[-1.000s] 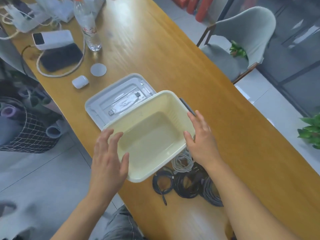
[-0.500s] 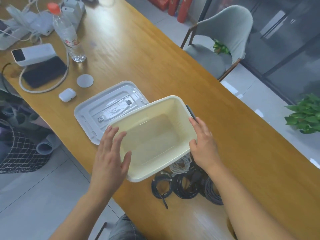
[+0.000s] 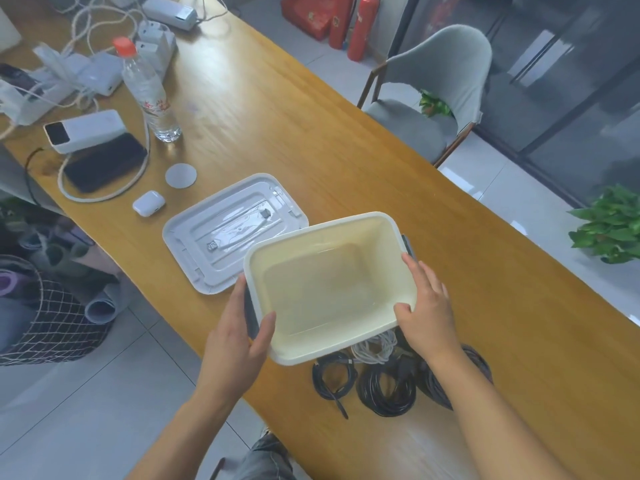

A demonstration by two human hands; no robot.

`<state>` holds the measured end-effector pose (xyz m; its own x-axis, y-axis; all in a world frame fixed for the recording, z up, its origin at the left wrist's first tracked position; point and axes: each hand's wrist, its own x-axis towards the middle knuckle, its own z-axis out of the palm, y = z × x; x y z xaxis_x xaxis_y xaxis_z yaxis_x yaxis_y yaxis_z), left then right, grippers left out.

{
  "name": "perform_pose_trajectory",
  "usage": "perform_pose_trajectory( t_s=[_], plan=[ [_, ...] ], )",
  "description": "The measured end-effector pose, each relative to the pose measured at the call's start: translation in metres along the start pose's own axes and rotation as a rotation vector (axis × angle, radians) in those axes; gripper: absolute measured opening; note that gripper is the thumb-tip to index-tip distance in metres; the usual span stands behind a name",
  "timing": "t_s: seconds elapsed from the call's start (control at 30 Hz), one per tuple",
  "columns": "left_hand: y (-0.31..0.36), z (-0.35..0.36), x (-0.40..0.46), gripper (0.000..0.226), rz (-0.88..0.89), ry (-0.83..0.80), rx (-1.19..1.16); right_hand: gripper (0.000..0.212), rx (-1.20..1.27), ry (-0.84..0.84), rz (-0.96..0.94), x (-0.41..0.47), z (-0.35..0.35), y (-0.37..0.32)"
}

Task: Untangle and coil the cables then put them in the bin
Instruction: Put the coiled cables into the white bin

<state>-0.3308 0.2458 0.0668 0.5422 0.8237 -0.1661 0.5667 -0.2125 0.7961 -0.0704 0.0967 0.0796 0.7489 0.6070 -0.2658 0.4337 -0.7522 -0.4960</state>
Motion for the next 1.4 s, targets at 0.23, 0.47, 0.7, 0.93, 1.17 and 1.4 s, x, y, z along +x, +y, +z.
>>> perform_pose_trajectory(
  t_s=[0.23, 0.47, 0.7, 0.93, 1.17, 1.4],
  plan=[
    [0.0, -0.01, 0.012, 0.066, 0.007, -0.053, 0.024, 0.081, 0.237, -0.026, 0.12, -0.01, -0.007, 0.001],
    [0.017, -0.03, 0.024, 0.063, 0.091, -0.05, 0.079, 0.079, 0.376, 0.044, 0.146, -0.024, -0.011, -0.001],
    [0.053, -0.04, 0.037, 0.064, 0.186, -0.008, 0.123, 0.079, 0.453, 0.169, 0.128, -0.033, -0.03, -0.003],
    [0.107, -0.002, 0.038, 0.066, 0.351, -0.054, 0.122, 0.08, 0.496, 0.32, 0.168, -0.063, -0.076, 0.041],
    [0.166, 0.075, 0.02, 0.07, 0.438, -0.168, 0.168, 0.081, 0.523, 0.434, 0.295, -0.108, -0.123, 0.118],
    [0.215, 0.169, 0.007, 0.084, 0.553, -0.337, 0.191, 0.08, 0.548, 0.517, 0.45, -0.146, -0.156, 0.2]
  ],
)
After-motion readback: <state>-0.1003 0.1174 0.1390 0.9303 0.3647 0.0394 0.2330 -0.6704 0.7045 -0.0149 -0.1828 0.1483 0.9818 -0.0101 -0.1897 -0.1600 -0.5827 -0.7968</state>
